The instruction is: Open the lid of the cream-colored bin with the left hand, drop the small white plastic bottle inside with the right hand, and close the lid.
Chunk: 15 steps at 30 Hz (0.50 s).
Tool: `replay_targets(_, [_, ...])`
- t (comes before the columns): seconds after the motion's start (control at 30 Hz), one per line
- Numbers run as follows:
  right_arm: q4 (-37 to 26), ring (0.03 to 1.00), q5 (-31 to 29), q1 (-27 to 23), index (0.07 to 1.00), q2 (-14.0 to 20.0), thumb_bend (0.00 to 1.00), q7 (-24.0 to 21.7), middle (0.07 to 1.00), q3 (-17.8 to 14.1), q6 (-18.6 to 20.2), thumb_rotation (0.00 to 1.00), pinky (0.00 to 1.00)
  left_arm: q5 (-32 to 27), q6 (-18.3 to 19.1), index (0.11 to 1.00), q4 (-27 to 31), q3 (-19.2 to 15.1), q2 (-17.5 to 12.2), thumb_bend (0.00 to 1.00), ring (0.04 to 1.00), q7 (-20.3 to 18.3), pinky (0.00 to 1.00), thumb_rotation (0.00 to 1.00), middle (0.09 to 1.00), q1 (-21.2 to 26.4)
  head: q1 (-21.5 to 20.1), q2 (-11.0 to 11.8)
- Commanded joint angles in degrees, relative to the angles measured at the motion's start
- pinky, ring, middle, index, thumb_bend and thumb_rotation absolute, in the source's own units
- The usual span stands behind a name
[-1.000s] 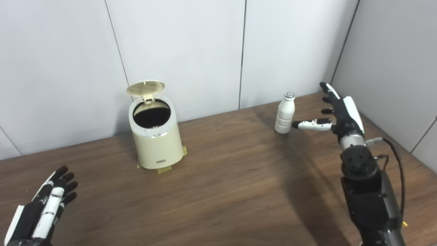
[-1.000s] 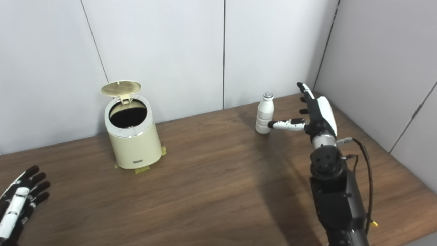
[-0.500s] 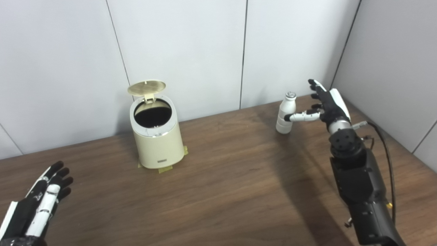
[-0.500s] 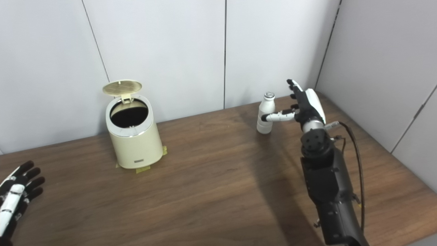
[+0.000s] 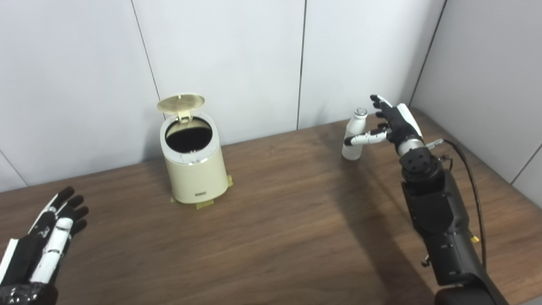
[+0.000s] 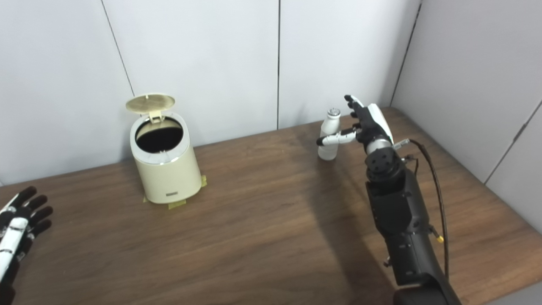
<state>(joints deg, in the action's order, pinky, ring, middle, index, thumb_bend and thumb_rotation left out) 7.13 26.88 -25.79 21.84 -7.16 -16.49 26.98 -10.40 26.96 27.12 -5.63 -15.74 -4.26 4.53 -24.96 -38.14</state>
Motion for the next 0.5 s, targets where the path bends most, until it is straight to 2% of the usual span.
replay_targets(0.0, [-0.9,0.918,-0.4,-3.5,0.935,1.4,0.85,1.5,0.943,-0.4,-0.1,0.09,0.83,-0.5,0.0,0.956,2.5,0.2,-0.8,0.38,0.898,0.9,0.9,0.66,0.916,2.3,0.0,0.0])
replay_targets(0.07, [-0.2,0.926,-0.6,-3.7,0.936,1.6,0.85,2.1,0.946,-0.1,-0.1,0.09,0.84,-0.8,0.0,0.957,2.7,0.3,-0.7,0.37,0.898,1.1,0.91,0.63,0.919,2.3,0.2,-0.1])
replay_targets(0.13, [0.6,0.915,0.0,-3.9,0.928,2.3,0.86,2.6,0.936,1.0,-0.1,0.1,0.82,-0.7,0.0,0.96,3.0,0.7,-0.9,0.37,0.899,1.4,0.91,0.64,0.92,2.2,0.3,-0.4])
replay_targets(0.3, [1.2,0.925,-1.4,-4.0,0.935,2.2,0.84,3.2,0.943,1.1,-0.1,0.09,0.85,-1.4,0.0,0.982,3.3,1.1,-0.8,0.37,0.913,2.4,0.94,0.64,0.927,2.4,0.3,-0.5])
replay_targets(0.47, [1.4,0.913,-1.5,-3.7,0.934,2.9,0.83,3.7,0.943,2.7,-0.3,0.11,0.82,-0.7,0.0,0.978,3.3,2.5,-1.3,0.38,0.912,2.7,0.92,0.66,0.932,2.8,0.5,-0.5])
